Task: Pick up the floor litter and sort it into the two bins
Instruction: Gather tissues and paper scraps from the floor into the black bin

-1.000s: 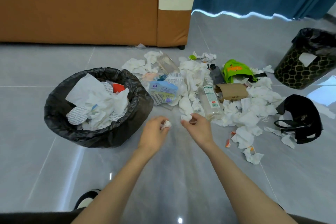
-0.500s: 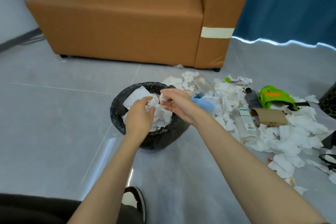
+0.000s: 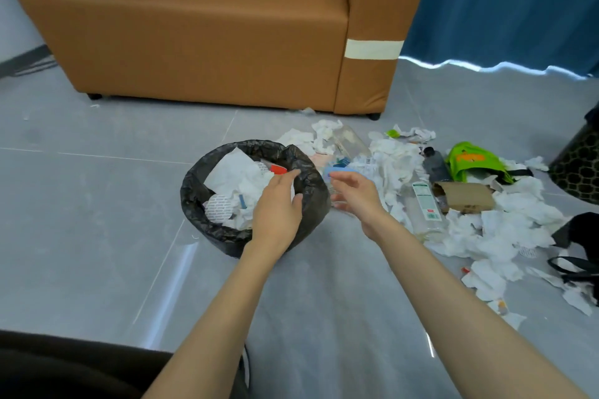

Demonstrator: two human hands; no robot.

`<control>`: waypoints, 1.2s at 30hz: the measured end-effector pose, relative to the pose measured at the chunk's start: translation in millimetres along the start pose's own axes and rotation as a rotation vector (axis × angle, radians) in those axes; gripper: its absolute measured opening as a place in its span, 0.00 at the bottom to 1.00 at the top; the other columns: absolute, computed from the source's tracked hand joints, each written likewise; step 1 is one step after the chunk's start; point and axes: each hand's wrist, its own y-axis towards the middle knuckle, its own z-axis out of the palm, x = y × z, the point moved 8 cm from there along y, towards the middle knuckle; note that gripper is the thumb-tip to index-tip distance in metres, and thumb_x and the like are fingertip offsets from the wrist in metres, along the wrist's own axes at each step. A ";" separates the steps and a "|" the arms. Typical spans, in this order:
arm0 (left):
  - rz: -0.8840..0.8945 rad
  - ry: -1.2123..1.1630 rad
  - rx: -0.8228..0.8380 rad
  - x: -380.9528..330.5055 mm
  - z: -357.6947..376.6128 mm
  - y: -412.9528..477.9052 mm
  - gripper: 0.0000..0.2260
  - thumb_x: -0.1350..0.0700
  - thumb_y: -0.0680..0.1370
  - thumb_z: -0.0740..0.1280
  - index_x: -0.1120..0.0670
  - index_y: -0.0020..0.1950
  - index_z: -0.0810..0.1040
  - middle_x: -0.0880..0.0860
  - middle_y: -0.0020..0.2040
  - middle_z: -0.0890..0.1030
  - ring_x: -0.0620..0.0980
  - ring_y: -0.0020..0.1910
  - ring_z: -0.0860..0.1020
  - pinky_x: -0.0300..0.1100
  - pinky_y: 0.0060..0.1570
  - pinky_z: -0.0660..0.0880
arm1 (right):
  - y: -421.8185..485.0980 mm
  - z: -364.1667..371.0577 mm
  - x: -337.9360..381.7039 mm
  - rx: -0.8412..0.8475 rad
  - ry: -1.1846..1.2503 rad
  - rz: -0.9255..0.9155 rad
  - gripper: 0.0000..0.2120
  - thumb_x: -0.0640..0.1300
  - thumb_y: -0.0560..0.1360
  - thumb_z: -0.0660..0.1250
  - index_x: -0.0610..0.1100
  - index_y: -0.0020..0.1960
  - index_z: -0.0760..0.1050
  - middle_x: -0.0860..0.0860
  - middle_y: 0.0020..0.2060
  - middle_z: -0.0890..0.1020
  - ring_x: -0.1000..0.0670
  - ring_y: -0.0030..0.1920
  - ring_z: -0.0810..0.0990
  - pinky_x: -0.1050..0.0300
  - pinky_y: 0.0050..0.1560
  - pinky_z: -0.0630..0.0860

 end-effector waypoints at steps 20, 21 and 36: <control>0.296 0.279 0.699 -61.7 239.9 -33.8 0.24 0.54 0.79 0.60 0.49 0.75 0.59 0.52 0.73 0.63 0.55 0.69 0.66 0.48 0.67 0.65 | -37.9 -276.0 -195.2 -0.464 -0.581 0.456 0.26 0.47 0.75 0.65 0.54 0.71 0.62 0.45 0.73 0.55 0.37 0.69 0.55 0.50 0.66 0.62; 0.296 0.288 0.711 -63.0 249.7 -31.3 0.25 0.53 0.79 0.60 0.49 0.75 0.58 0.52 0.73 0.62 0.55 0.70 0.65 0.48 0.67 0.65 | -33.5 -281.8 -199.9 -0.453 -0.590 0.481 0.28 0.49 0.75 0.64 0.55 0.72 0.59 0.45 0.74 0.53 0.37 0.70 0.54 0.48 0.69 0.60; 0.234 0.430 0.975 -16.8 348.5 -33.8 0.25 0.47 0.79 0.58 0.45 0.75 0.57 0.54 0.73 0.60 0.60 0.71 0.60 0.53 0.69 0.63 | 8.6 -242.3 -236.0 -0.223 -0.721 0.480 0.25 0.47 0.74 0.62 0.48 0.71 0.64 0.44 0.68 0.67 0.39 0.68 0.65 0.52 0.67 0.60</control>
